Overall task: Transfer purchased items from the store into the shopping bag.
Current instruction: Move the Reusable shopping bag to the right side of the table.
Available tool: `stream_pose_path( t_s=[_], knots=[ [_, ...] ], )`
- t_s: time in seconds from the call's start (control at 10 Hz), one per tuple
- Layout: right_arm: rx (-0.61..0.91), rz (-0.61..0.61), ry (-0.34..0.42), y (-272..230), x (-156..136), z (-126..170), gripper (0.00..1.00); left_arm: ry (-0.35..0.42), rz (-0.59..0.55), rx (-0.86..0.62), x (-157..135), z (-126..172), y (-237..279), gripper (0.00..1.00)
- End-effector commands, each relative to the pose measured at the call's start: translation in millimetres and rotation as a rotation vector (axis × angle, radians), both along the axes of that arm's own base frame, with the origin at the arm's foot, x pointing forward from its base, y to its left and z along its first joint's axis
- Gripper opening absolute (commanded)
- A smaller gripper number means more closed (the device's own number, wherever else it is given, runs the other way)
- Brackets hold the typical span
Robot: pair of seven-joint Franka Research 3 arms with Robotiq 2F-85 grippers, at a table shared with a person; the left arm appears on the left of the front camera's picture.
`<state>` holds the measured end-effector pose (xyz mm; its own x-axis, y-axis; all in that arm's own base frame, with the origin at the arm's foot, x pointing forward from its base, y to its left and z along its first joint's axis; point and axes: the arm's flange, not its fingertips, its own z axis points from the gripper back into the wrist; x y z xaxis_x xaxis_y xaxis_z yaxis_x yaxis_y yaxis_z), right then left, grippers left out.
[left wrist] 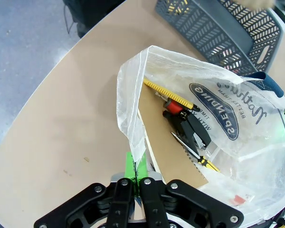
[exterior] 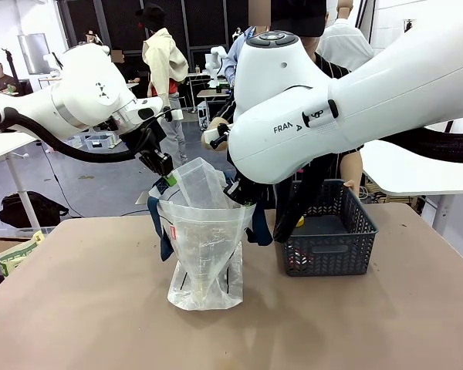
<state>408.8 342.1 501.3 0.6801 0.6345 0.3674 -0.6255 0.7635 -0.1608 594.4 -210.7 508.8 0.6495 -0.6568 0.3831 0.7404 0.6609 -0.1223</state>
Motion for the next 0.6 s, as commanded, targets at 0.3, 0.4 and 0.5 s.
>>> stream_pose_path(
  t_s=[0.3, 0.4, 0.5],
  knots=[
    [0.007, 0.002, 0.002, -1.3, -0.6, 1.0, 0.00, -0.012, 0.008, 0.005, -3.3, 0.1, 2.8, 0.00],
    [0.007, 0.002, 0.002, -1.3, -0.6, 1.0, 0.00, -0.012, 0.008, 0.005, -3.3, 0.1, 2.8, 0.00],
    [0.007, 0.002, 0.002, -1.3, -0.6, 1.0, 0.00, -0.012, 0.008, 0.005, -3.3, 0.1, 2.8, 0.00]
  ],
)
